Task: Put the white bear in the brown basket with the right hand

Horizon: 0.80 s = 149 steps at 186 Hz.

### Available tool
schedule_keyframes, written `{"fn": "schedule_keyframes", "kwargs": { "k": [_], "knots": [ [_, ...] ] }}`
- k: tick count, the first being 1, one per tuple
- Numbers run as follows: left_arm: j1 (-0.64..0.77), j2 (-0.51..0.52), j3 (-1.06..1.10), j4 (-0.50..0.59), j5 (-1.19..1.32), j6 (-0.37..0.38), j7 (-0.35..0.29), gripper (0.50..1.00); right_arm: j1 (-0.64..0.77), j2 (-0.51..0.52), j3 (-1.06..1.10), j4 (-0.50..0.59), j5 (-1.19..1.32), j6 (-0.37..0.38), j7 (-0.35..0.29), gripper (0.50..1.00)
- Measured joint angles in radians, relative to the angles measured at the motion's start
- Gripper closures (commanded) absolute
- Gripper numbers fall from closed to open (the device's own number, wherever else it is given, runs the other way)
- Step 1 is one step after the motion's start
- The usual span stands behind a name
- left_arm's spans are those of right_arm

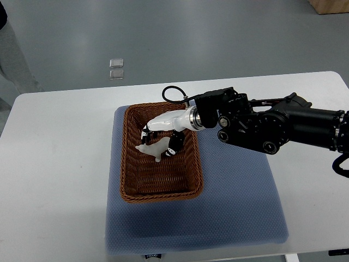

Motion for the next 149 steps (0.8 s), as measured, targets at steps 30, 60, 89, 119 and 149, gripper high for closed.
{"fn": "schedule_keyframes", "kwargs": {
  "k": [30, 60, 89, 119, 149],
  "knots": [
    [0.0, 0.0, 0.0, 0.0, 0.0, 0.0, 0.0, 0.5, 0.023, -0.03, 0.012, 0.006, 0.015, 0.008, 0.004, 0.587],
    [0.0, 0.0, 0.0, 0.0, 0.0, 0.0, 0.0, 0.5, 0.069, -0.094, 0.046, 0.043, 0.031, 0.011, 0.01, 0.585],
    [0.0, 0.0, 0.0, 0.0, 0.0, 0.0, 0.0, 0.5, 0.078, -0.167, 0.105, 0.055, 0.085, 0.012, 0.012, 0.587],
    [0.0, 0.0, 0.0, 0.0, 0.0, 0.0, 0.0, 0.5, 0.001, -0.242, 0.281, 0.037, 0.22, 0.001, 0.013, 0.587],
    [0.0, 0.0, 0.0, 0.0, 0.0, 0.0, 0.0, 0.5, -0.167, -0.269, 0.559, -0.002, 0.368, -0.003, 0.01, 0.587]
  ]
}}
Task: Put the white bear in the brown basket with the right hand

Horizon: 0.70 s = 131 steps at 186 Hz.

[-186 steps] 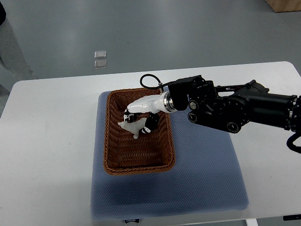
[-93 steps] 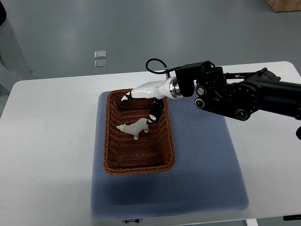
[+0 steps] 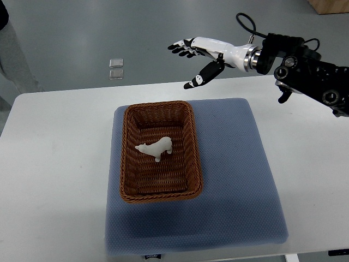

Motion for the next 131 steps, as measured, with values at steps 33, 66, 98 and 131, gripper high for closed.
{"fn": "schedule_keyframes", "kwargs": {
  "k": [33, 66, 98, 131],
  "knots": [
    [0.0, 0.0, 0.0, 0.0, 0.0, 0.0, 0.0, 0.5, -0.166, 0.021, 0.311, -0.061, 0.111, -0.001, 0.0, 0.587],
    [0.0, 0.0, 0.0, 0.0, 0.0, 0.0, 0.0, 0.5, -0.278, 0.087, 0.494, -0.124, 0.399, 0.0, 0.0, 0.587],
    [0.0, 0.0, 0.0, 0.0, 0.0, 0.0, 0.0, 0.5, -0.314, 0.112, 0.545, -0.21, 0.657, -0.02, 0.001, 0.587],
    [0.0, 0.0, 0.0, 0.0, 0.0, 0.0, 0.0, 0.5, -0.32, 0.125, 0.576, -0.309, 0.823, -0.02, 0.002, 0.587]
  ]
}}
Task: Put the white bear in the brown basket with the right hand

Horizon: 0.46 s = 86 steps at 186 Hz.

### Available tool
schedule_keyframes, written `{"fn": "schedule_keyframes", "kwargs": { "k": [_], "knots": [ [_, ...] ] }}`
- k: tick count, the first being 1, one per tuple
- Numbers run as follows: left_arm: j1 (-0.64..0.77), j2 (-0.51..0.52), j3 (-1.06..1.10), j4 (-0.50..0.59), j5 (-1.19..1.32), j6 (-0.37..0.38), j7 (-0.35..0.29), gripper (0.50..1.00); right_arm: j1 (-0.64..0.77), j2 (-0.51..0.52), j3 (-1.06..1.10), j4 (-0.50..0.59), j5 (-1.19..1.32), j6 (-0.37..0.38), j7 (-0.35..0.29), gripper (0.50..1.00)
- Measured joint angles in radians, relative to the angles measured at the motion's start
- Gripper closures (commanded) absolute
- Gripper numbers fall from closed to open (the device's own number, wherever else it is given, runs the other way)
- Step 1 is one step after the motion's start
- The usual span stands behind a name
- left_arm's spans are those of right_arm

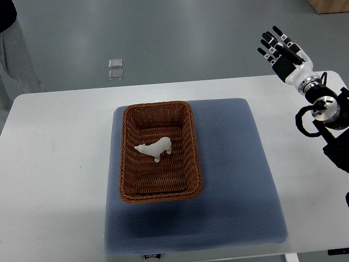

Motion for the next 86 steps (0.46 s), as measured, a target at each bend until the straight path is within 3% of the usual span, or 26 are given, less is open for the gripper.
{"fn": "schedule_keyframes", "kwargs": {
  "k": [86],
  "knots": [
    [0.001, 0.0, -0.002, -0.037, 0.0, 0.003, 0.0, 0.5, -0.048, 0.103, -0.015, -0.049, 0.048, -0.021, -0.002, 0.574]
  ]
}}
